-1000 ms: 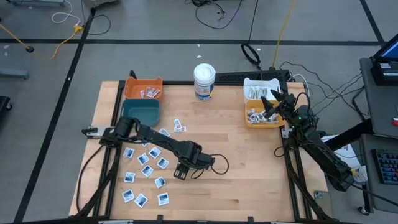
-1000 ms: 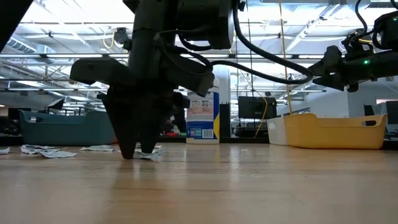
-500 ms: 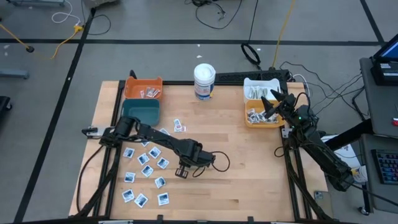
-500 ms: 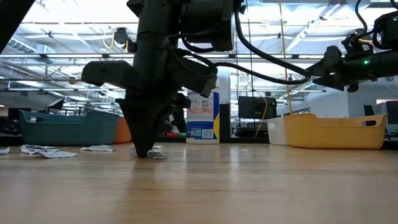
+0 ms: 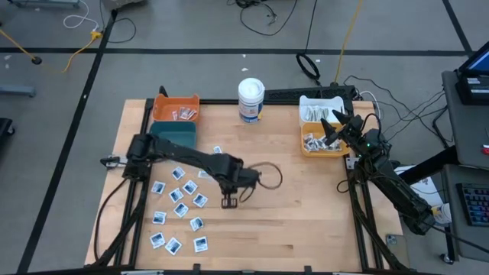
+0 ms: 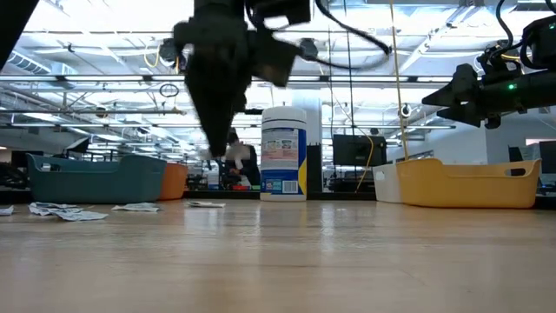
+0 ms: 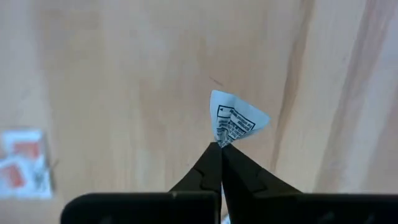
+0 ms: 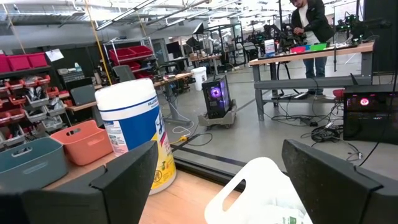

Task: Pick & Place First Aid Supplies
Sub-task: Put the orange pad into the orange bin

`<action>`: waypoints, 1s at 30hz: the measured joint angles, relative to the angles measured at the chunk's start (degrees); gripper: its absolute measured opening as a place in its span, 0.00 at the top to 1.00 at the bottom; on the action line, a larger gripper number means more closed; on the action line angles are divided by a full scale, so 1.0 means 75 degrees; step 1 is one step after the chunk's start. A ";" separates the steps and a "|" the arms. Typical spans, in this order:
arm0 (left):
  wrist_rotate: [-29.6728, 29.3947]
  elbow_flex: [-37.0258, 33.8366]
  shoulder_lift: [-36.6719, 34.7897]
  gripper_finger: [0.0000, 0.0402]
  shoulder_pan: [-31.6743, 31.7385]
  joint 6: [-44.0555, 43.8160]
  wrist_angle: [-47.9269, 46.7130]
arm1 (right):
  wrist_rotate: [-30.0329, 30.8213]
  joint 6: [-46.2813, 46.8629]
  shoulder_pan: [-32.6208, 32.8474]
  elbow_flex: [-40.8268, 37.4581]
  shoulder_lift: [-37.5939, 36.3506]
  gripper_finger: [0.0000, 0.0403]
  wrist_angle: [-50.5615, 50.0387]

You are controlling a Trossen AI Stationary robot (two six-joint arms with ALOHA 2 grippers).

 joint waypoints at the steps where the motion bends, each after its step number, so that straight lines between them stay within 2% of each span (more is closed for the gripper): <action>1: 0.0003 0.0000 -0.0185 0.99 0.0081 -0.0320 -0.0020 | 0.0000 -0.0002 -0.0002 -0.0003 0.0000 0.16 0.0000; 9: -0.0333 0.0009 -0.1330 1.00 0.0846 -0.3040 -0.0409 | 0.0000 -0.0002 0.0000 -0.0001 0.0000 0.16 -0.0020; 13: -0.0465 0.0009 -0.1673 1.00 0.1346 -0.3541 -0.0459 | 0.0000 0.0000 -0.0001 0.0000 -0.0003 0.16 -0.0017; 21: -0.0680 0.0009 -0.2101 1.00 0.3073 -0.3704 -0.0576 | 0.0000 -0.0002 -0.0002 -0.0001 -0.0003 0.16 -0.0020; 30: -0.0474 0.0012 -0.2181 1.00 0.5394 -0.2741 -0.1159 | 0.0000 -0.0003 -0.0003 -0.0003 -0.0003 0.16 -0.0020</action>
